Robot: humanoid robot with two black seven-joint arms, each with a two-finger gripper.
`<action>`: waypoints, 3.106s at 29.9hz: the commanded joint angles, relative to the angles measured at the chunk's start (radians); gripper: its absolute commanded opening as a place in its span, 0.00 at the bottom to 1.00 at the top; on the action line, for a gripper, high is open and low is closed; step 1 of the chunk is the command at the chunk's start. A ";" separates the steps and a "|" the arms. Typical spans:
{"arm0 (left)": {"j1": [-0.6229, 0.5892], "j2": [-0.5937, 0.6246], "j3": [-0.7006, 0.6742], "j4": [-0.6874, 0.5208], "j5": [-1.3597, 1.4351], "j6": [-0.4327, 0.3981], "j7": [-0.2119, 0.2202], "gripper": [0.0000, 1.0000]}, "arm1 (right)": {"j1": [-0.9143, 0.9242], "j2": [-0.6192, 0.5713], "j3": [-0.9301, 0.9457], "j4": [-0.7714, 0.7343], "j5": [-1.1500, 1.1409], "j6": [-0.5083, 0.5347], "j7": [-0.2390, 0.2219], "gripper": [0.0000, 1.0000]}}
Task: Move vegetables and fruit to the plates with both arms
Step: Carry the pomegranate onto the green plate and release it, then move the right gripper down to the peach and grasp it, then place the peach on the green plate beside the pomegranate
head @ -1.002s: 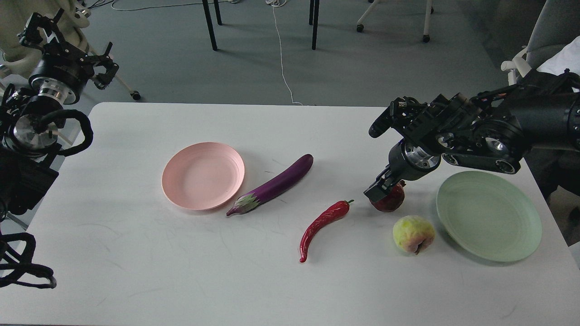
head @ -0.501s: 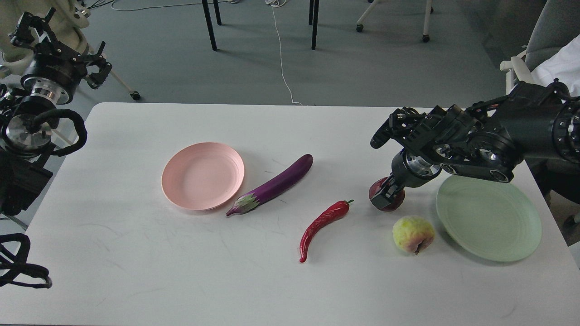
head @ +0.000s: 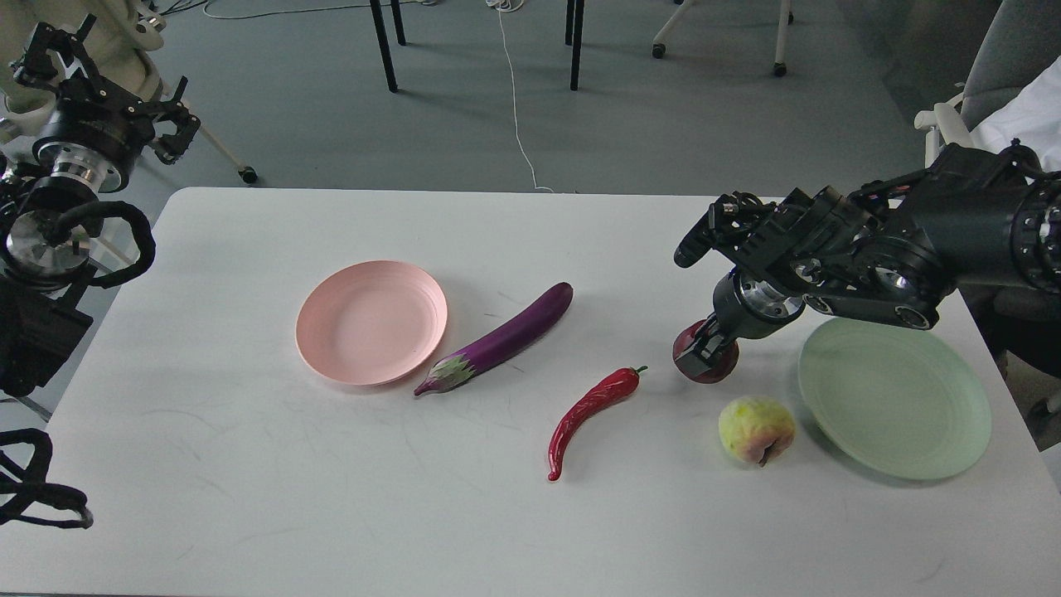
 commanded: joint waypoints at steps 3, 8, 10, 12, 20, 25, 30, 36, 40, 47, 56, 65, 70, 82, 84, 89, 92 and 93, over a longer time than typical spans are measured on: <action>0.001 0.001 0.001 0.000 0.000 0.000 0.000 0.99 | 0.082 -0.145 0.018 0.055 0.001 0.000 -0.001 0.49; 0.000 0.003 -0.001 0.000 0.000 0.000 0.000 0.99 | 0.096 -0.314 0.016 0.113 -0.018 0.000 -0.001 0.49; 0.000 0.003 0.001 0.000 0.002 0.000 0.000 0.99 | 0.082 -0.379 0.016 0.133 -0.041 0.000 -0.001 0.49; 0.000 0.003 0.001 0.000 0.002 0.000 0.002 0.99 | 0.069 -0.423 0.016 0.138 -0.071 -0.004 -0.001 0.49; 0.001 0.000 0.002 -0.002 0.008 0.000 0.002 0.99 | -0.059 -0.511 0.015 0.084 -0.186 -0.057 -0.010 0.50; 0.004 -0.003 0.002 0.000 0.009 0.000 0.002 0.99 | -0.155 -0.509 0.016 0.008 -0.193 -0.140 -0.023 0.57; 0.006 -0.009 0.002 0.000 0.009 0.000 0.002 0.99 | -0.177 -0.514 0.016 0.000 -0.193 -0.163 -0.024 0.69; 0.004 -0.005 0.002 0.000 0.009 0.000 0.002 0.99 | -0.175 -0.532 0.018 0.021 -0.193 -0.163 -0.021 0.89; 0.004 0.000 0.002 0.000 0.009 0.000 0.002 0.99 | -0.169 -0.541 0.018 0.036 -0.193 -0.163 -0.020 0.95; 0.004 0.000 0.002 0.000 0.009 0.000 0.003 0.99 | -0.065 -0.551 0.071 0.151 -0.179 -0.159 -0.019 0.97; 0.004 0.001 0.002 0.000 0.009 0.000 0.005 0.99 | 0.073 -0.470 0.079 0.355 -0.151 -0.105 -0.019 0.98; 0.004 0.004 0.002 0.000 0.009 0.000 0.003 0.99 | 0.036 -0.370 0.055 0.403 -0.039 -0.100 -0.016 0.98; 0.006 0.006 0.002 0.000 0.009 0.000 0.002 0.99 | -0.007 -0.335 0.049 0.380 -0.044 -0.100 -0.015 0.98; 0.006 0.006 0.001 0.004 0.009 0.000 0.000 0.99 | -0.036 -0.287 0.007 0.345 -0.062 -0.100 -0.015 0.97; 0.006 0.007 0.001 0.006 0.009 0.000 0.000 0.99 | -0.039 -0.285 0.006 0.340 -0.068 -0.100 -0.015 0.96; 0.009 0.020 0.001 0.008 0.009 0.000 0.000 0.99 | -0.059 -0.273 0.004 0.339 -0.070 -0.100 -0.015 0.87; 0.013 0.021 0.001 0.008 0.009 0.000 0.000 0.99 | -0.059 -0.273 0.004 0.340 -0.073 -0.100 -0.013 0.71; 0.015 0.023 0.001 0.008 0.009 0.000 0.000 0.99 | -0.057 -0.275 0.004 0.340 -0.078 -0.100 -0.012 0.65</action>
